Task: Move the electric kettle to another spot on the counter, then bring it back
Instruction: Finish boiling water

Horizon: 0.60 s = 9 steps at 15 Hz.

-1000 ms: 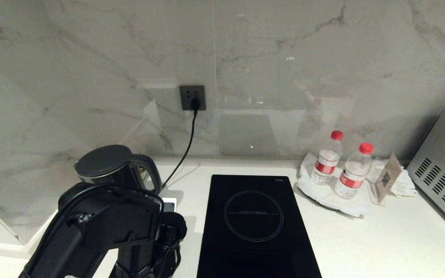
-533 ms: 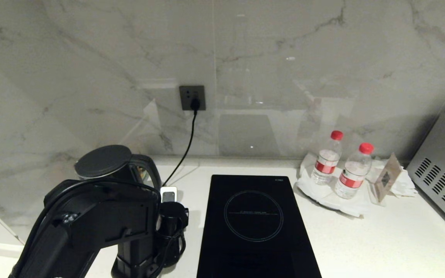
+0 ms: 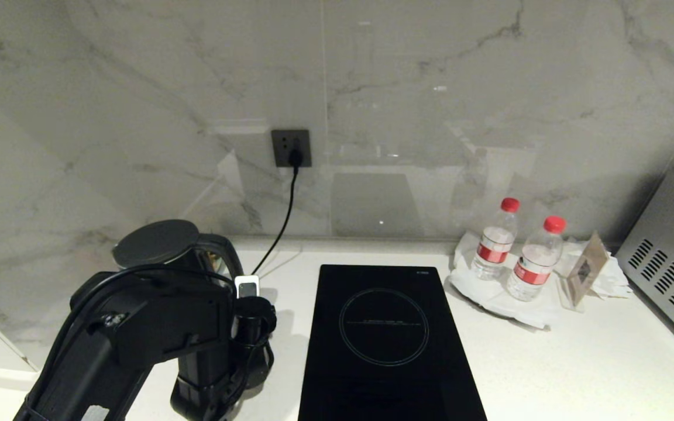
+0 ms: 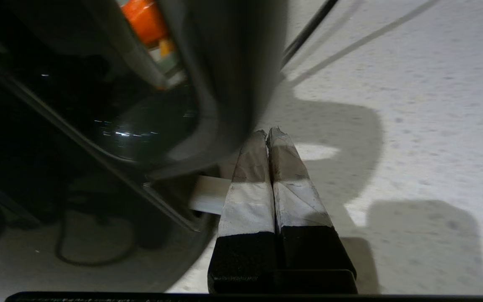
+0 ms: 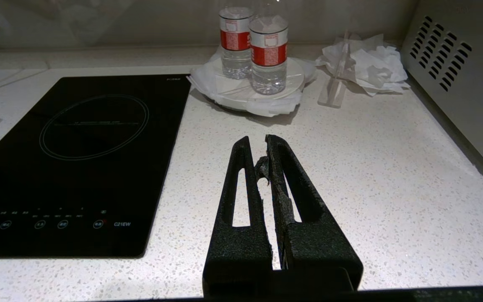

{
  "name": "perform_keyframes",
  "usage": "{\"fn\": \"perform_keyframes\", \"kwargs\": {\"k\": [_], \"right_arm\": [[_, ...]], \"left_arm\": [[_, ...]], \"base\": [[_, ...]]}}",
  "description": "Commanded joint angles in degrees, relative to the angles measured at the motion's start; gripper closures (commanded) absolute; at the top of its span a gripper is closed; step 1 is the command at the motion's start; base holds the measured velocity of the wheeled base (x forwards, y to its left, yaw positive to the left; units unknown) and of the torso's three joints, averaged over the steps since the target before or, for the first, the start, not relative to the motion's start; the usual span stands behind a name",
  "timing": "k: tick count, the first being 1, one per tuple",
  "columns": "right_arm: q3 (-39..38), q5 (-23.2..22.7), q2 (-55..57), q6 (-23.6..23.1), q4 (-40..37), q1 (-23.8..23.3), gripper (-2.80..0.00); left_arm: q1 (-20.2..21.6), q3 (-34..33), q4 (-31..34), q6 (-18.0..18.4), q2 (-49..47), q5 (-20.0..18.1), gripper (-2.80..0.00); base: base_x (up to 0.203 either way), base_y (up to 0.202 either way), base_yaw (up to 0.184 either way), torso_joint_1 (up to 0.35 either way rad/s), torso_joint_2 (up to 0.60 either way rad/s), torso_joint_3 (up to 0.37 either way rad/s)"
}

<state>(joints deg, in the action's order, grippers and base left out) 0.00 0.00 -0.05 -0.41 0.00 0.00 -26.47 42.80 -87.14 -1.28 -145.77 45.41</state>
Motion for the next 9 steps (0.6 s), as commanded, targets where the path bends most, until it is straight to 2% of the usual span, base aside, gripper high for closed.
{"fn": "perform_keyframes", "kwargs": {"k": [1,9], "right_arm": [[0.00,0.00,0.05,-0.02,0.00,0.00,0.00],[0.00,0.00,0.05,-0.02,0.00,0.00,0.00]], "left_arm": [[0.99,-0.32,-0.52,0.14,-0.39,0.29,0.00],[0.46,-1.40,-0.52,1.46,-2.41,0.29,0.00]], "base": [[0.000,0.000,0.000,0.000,0.00,0.000],[0.000,0.000,0.000,0.000,0.00,0.000]]}}
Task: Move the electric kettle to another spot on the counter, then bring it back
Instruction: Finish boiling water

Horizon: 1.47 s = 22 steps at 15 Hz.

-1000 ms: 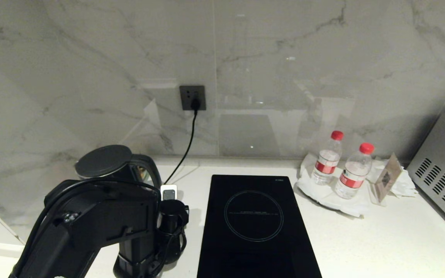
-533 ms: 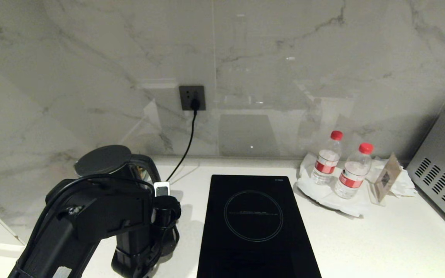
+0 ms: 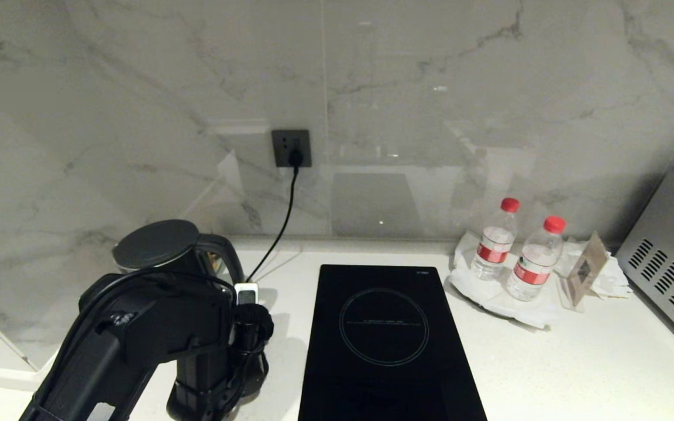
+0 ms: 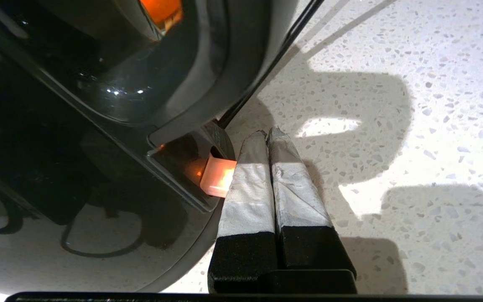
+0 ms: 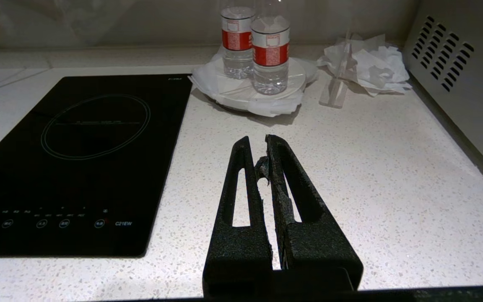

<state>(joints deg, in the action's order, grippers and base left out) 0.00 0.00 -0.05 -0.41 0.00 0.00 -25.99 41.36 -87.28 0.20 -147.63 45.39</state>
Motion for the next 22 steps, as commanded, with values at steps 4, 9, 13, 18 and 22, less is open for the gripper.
{"fn": "perform_keyframes", "kwargs": {"k": [4,9,13,18,22], "right_arm": [[0.00,0.00,0.05,-0.02,0.00,0.00,0.00],[0.00,0.00,0.05,-0.02,0.00,0.00,0.00],[0.00,0.00,0.05,-0.02,0.00,0.00,0.00],[0.00,0.00,0.05,-0.02,0.00,0.00,0.00],[0.00,0.00,0.05,-0.02,0.00,0.00,0.00]], "left_arm": [[-0.36,0.16,-0.38,0.09,0.29,0.33,0.00],[-5.57,-1.47,-0.38,-1.30,3.22,0.27,0.00],[-6.63,-4.63,-0.38,-2.22,2.52,0.22,0.00],[-7.44,-11.56,-0.38,-6.07,5.40,-1.14,0.00],[-7.98,-20.47,-0.38,-10.20,11.59,-5.57,0.00]], "base": [[0.000,0.000,0.000,0.000,0.00,0.000],[0.000,0.000,0.000,0.000,0.00,0.000],[0.000,0.000,0.000,0.000,0.00,0.000],[0.000,0.000,0.000,0.000,0.00,0.000],[0.000,0.000,0.000,0.000,0.00,0.000]]}}
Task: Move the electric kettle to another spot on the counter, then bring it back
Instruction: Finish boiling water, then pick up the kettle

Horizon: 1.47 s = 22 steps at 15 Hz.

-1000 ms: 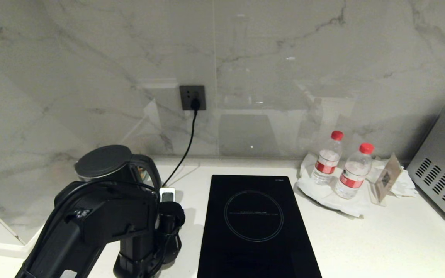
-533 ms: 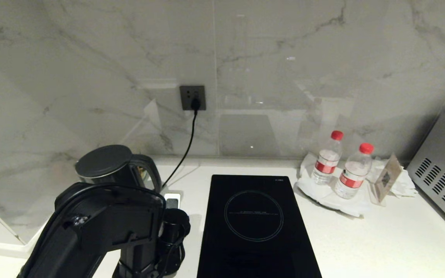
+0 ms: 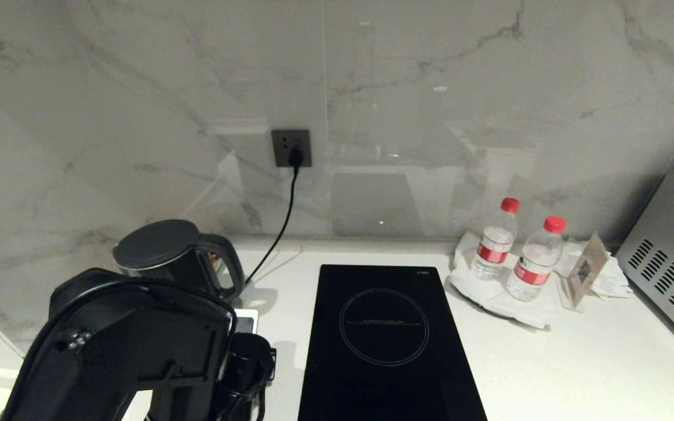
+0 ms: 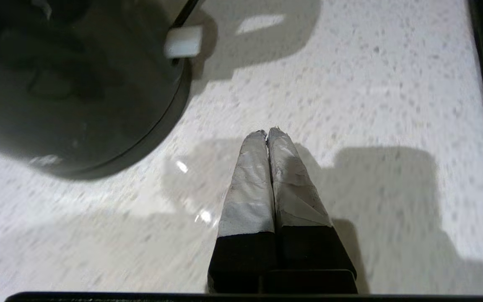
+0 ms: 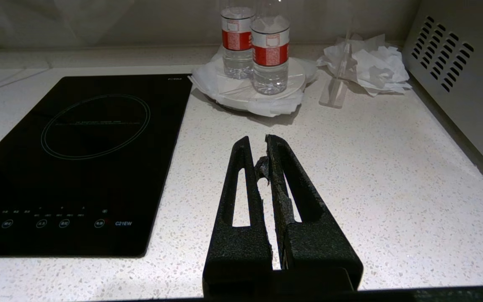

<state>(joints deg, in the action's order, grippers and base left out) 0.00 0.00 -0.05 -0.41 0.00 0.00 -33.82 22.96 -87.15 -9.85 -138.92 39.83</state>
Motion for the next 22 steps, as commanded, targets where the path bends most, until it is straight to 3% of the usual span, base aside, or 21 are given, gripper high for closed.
{"fn": "perform_keyframes", "kwargs": {"k": [1,5,9,10,13,16,22], "right_arm": [[0.00,0.00,0.05,-0.02,0.00,0.00,0.00],[0.00,0.00,0.05,-0.02,0.00,0.00,0.00],[0.00,0.00,0.05,-0.02,0.00,0.00,0.00],[0.00,0.00,0.05,-0.02,0.00,0.00,0.00],[0.00,0.00,0.05,-0.02,0.00,0.00,0.00],[0.00,0.00,0.05,-0.02,0.00,0.00,0.00],[0.00,0.00,0.05,-0.02,0.00,0.00,0.00]], "left_arm": [[-0.48,-4.27,-0.51,-0.93,5.05,-0.99,0.00],[-3.92,-7.39,-0.51,-1.82,13.17,-1.82,0.00],[-5.29,-5.20,-0.51,-1.59,15.52,-0.98,0.00],[-5.29,-5.12,-0.51,-1.74,15.13,-0.89,-2.80],[-4.27,-2.08,-0.51,-1.32,15.18,-0.89,-2.80],[-0.71,3.59,-0.51,0.40,12.89,-0.86,-2.80],[4.41,5.69,-0.51,1.15,9.84,-1.24,-2.80]], "base": [[0.000,0.000,0.000,0.000,0.00,0.000],[0.000,0.000,0.000,0.000,0.00,0.000],[0.000,0.000,0.000,0.000,0.00,0.000],[0.000,0.000,0.000,0.000,0.00,0.000],[0.000,0.000,0.000,0.000,0.00,0.000],[0.000,0.000,0.000,0.000,0.00,0.000],[0.000,0.000,0.000,0.000,0.00,0.000]]}}
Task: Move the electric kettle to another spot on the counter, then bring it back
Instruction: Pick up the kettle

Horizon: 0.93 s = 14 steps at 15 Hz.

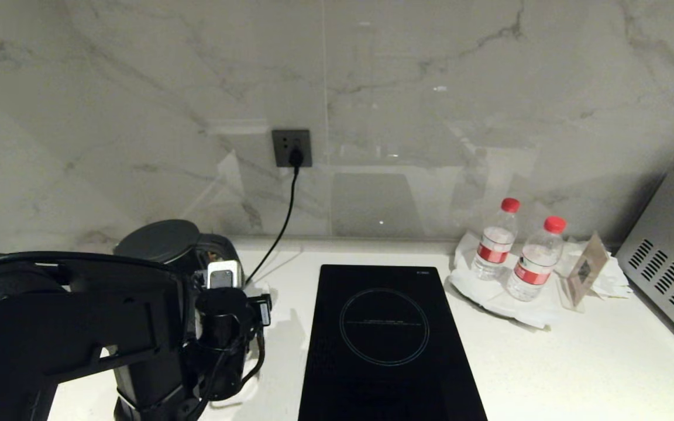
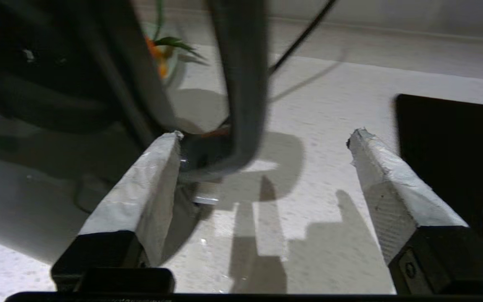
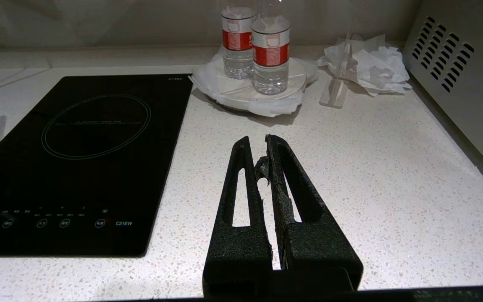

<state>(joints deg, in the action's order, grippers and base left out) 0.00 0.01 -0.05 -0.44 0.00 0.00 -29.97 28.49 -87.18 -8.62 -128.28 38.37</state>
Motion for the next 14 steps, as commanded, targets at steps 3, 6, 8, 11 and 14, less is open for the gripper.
{"fn": "perform_keyframes", "kwargs": {"k": [3,6,8,11,14], "right_arm": [[0.00,-0.01,0.05,0.00,0.00,0.00,0.00],[0.00,-0.01,0.05,0.05,0.00,0.00,0.00],[0.00,-0.01,0.05,0.00,0.00,0.00,0.00],[0.00,-0.01,0.05,0.00,0.00,0.00,0.00],[0.00,-0.01,0.05,0.00,0.00,0.00,0.00]], "left_arm": [[0.96,1.73,-0.48,0.12,-0.48,0.14,-2.80],[0.70,3.53,-0.48,1.59,-0.39,-0.10,-2.80],[0.93,5.04,-0.48,2.15,-0.66,-0.07,-2.80],[2.55,8.86,-0.48,3.79,-1.87,-0.25,-2.80],[3.07,12.34,0.18,3.96,-3.08,-0.31,-2.80]], "base": [[0.000,0.000,0.000,0.000,0.00,0.000],[0.000,0.000,0.000,0.000,0.00,0.000],[0.000,0.000,0.000,0.000,0.00,0.000],[0.000,0.000,0.000,0.000,0.00,0.000],[0.000,0.000,0.000,0.000,0.00,0.000]]}}
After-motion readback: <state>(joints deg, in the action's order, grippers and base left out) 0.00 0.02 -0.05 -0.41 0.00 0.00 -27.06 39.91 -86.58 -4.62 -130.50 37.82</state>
